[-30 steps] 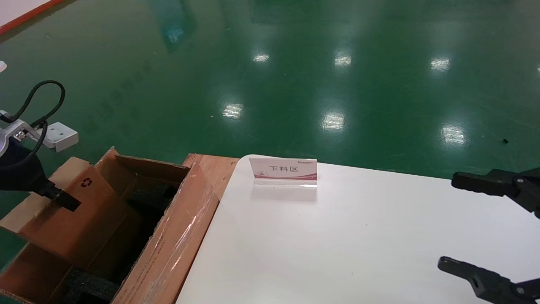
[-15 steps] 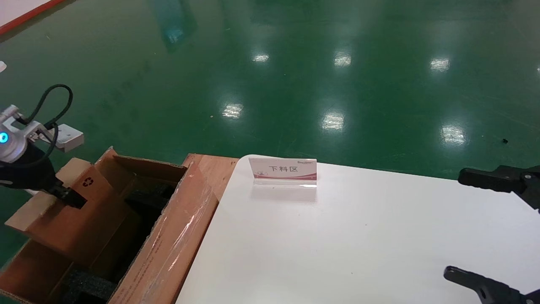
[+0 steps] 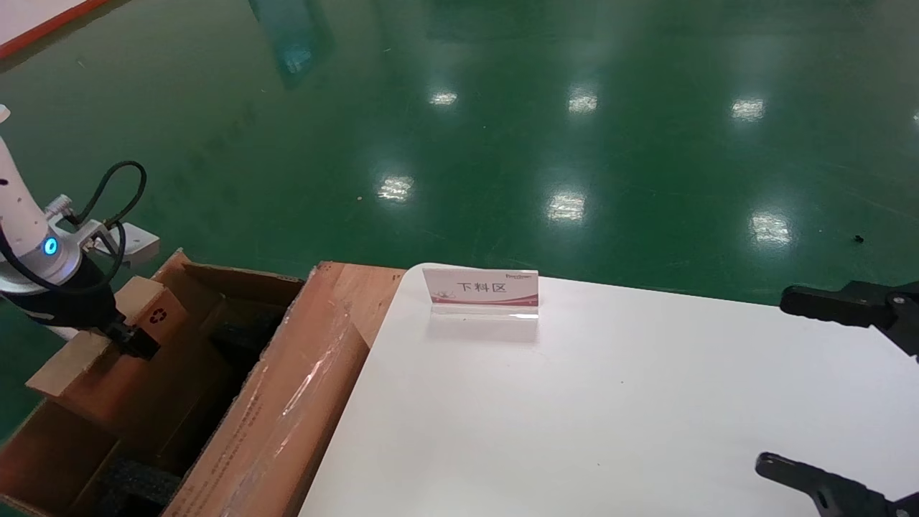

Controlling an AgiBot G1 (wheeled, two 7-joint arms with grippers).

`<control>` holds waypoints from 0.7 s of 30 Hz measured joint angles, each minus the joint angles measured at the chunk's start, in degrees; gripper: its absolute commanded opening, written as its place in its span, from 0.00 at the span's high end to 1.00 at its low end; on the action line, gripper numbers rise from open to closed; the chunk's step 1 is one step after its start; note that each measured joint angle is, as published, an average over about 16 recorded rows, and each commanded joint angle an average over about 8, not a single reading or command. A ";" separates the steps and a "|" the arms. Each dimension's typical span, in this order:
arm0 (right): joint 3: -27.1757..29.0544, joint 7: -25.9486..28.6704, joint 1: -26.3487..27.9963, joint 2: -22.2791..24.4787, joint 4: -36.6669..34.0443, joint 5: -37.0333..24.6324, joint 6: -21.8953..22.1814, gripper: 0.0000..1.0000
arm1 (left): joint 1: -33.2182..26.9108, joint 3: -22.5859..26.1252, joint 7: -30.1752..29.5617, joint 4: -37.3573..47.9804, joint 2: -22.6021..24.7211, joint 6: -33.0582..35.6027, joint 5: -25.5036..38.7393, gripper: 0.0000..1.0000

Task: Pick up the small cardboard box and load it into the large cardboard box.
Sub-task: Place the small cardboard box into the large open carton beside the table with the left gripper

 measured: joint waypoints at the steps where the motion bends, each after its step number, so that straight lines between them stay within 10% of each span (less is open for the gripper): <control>1: 0.00 0.00 0.00 0.00 0.00 0.00 0.00 0.00 | 0.47 0.01 0.00 0.33 0.11 -0.17 -0.11 1.00; 10: -0.03 -0.02 0.01 0.01 0.00 0.02 0.01 0.00 | 3.88 -0.01 0.59 2.70 0.51 -1.29 -1.21 1.00; 18: -0.06 -0.03 0.00 0.02 -0.01 0.03 0.03 0.00 | 5.45 -0.15 1.26 4.00 0.60 -1.77 -1.94 0.11; 21: -0.07 -0.03 0.00 0.02 -0.01 0.04 0.03 0.00 | 5.64 -0.19 1.37 4.22 0.63 -1.82 -2.07 0.00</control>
